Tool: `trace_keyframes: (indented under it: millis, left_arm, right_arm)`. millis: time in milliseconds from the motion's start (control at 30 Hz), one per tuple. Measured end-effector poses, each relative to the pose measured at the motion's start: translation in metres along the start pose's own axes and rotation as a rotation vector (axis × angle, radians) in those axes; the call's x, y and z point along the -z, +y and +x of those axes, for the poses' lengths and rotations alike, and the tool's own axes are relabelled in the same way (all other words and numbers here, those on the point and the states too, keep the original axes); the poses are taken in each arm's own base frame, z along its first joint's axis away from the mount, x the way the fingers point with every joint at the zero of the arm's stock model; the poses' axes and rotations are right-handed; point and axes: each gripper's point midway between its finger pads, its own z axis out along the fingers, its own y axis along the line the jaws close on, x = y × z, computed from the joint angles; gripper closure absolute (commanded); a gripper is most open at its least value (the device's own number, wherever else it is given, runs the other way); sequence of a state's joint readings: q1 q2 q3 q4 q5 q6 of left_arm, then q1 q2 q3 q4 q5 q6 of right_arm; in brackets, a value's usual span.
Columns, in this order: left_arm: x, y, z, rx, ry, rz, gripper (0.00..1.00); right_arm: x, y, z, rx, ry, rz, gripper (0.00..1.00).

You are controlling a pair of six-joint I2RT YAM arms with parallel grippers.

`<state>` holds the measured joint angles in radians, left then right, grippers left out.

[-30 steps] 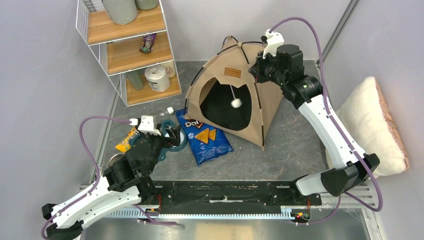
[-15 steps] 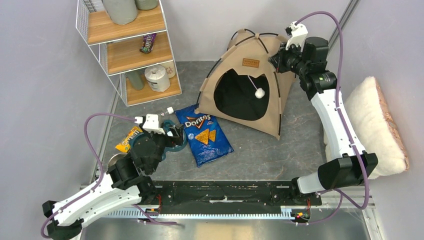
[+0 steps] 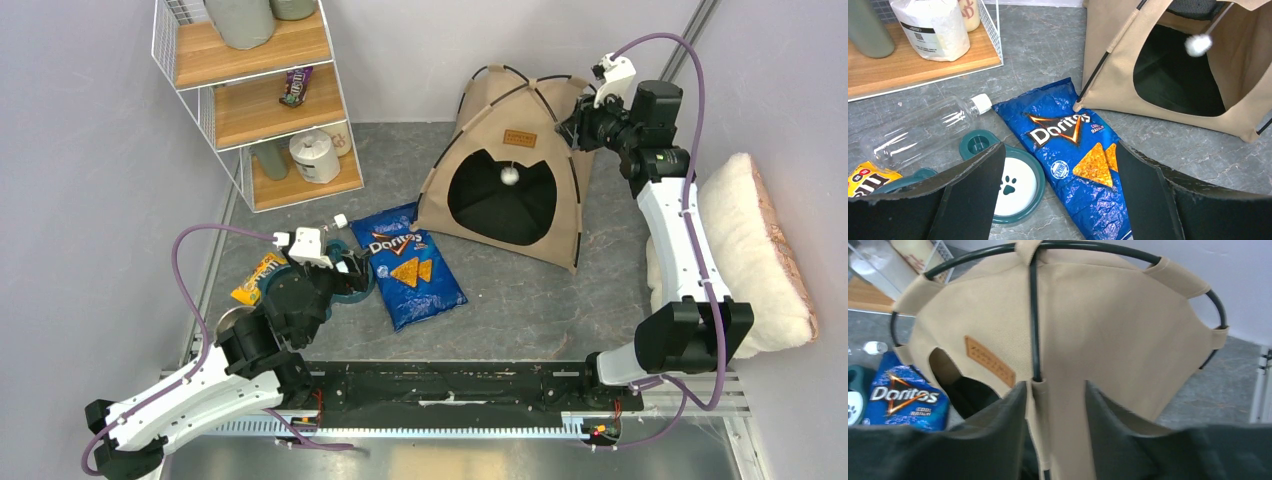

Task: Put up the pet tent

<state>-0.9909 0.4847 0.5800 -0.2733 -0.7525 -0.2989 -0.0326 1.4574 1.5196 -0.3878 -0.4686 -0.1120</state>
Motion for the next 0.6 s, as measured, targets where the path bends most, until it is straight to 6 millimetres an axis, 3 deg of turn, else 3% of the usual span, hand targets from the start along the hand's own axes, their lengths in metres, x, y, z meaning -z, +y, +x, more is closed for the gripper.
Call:
trace_keyframes:
  millis: [100, 300, 467, 600]
  left_arm:
    - [0.000, 0.000, 0.000, 0.000, 0.000, 0.002, 0.13]
    - [-0.001, -0.001, 0.000, 0.000, 0.001, 0.004, 0.13]
    - [-0.002, -0.005, 0.000, 0.002, 0.002, 0.013, 0.13]
    - [-0.002, -0.007, 0.001, 0.002, 0.006, 0.027, 0.13]
  right_arm:
    - [-0.001, -0.007, 0.002, -0.036, 0.005, 0.026, 0.20]
    - [0.011, -0.010, -0.006, -0.133, -0.010, 0.098, 0.13]
    - [0.046, -0.012, -0.030, -0.230, -0.041, 0.218, 0.09]
    - [0.085, -0.033, -0.035, -0.298, -0.041, 0.442, 0.03]
